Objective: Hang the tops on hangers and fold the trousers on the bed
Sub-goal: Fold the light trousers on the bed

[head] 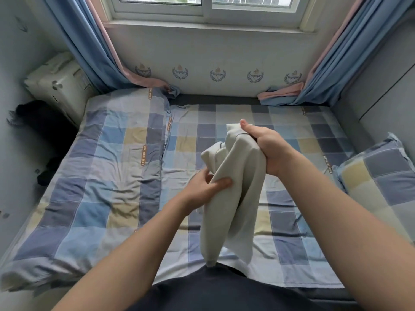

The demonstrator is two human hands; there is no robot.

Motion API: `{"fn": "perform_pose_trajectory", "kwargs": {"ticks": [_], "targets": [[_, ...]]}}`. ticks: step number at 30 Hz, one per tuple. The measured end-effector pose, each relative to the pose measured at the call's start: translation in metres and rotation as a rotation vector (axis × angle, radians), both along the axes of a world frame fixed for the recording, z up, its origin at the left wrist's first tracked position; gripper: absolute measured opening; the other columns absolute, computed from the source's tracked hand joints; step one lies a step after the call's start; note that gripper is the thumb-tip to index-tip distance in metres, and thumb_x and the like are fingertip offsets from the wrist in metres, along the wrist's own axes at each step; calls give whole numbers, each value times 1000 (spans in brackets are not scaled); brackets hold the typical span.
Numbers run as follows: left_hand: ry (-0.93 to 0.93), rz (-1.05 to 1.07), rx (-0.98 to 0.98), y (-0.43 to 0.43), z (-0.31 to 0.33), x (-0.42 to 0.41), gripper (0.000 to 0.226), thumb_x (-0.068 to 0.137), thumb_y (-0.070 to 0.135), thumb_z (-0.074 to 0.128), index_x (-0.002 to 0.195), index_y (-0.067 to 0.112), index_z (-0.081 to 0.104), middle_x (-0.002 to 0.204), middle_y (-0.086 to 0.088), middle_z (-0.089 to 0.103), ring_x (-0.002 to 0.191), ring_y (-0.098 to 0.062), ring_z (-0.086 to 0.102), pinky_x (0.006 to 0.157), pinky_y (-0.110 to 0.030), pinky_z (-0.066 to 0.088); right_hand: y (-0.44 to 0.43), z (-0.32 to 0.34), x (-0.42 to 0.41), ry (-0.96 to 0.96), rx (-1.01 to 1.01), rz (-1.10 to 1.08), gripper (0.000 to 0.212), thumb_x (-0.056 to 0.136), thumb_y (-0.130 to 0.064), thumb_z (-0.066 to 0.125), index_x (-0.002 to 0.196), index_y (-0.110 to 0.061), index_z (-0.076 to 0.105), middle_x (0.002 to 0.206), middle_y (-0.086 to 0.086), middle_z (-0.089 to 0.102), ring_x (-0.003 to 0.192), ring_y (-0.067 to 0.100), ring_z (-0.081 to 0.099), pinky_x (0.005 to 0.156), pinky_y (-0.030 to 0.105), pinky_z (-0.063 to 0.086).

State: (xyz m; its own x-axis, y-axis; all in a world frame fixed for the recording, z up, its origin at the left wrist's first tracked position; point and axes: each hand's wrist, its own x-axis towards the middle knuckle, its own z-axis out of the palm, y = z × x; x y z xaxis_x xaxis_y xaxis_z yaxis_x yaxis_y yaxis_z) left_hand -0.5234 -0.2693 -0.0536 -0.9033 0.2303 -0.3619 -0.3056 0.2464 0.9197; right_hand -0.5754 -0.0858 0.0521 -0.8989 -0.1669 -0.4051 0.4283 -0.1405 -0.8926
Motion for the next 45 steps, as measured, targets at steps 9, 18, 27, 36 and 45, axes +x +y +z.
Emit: {"fn": "perform_pose_trajectory", "kwargs": {"ticks": [9,18,27,36,45], "targets": [[-85,-117,9,18,-3,9,53,68,47,80,114,28,62,92,30,73,90,12,67,71,-12,53,31,-12,-1,-33,30,229,44,90,-48,66,99,-6,73,90,15,73,77,23,72,67,32,60],[192,72,-258,-3,0,2,23,95,24,50,85,30,69,87,15,70,86,-7,64,71,-26,49,47,-41,-15,130,583,4,52,87,-38,76,129,-13,58,117,4,66,110,24,64,94,40,55],[-276,689,399,-16,39,-7,28,108,21,45,115,3,64,105,-19,70,89,-30,69,68,-35,58,-2,-72,81,197,374,458,102,67,-59,84,149,-38,28,147,-9,47,129,9,51,106,34,46],[-306,654,520,-12,46,-10,41,107,33,48,129,0,55,116,-22,70,95,-31,70,76,-43,61,-25,-90,87,348,528,113,14,88,-4,67,93,-17,69,88,3,72,84,23,66,78,44,55],[158,94,192,3,9,35,47,74,51,78,112,25,68,104,3,76,97,-15,72,80,-34,60,-17,-25,32,174,322,-62,15,93,-13,69,101,-1,65,89,13,68,79,22,65,69,35,55]]}}
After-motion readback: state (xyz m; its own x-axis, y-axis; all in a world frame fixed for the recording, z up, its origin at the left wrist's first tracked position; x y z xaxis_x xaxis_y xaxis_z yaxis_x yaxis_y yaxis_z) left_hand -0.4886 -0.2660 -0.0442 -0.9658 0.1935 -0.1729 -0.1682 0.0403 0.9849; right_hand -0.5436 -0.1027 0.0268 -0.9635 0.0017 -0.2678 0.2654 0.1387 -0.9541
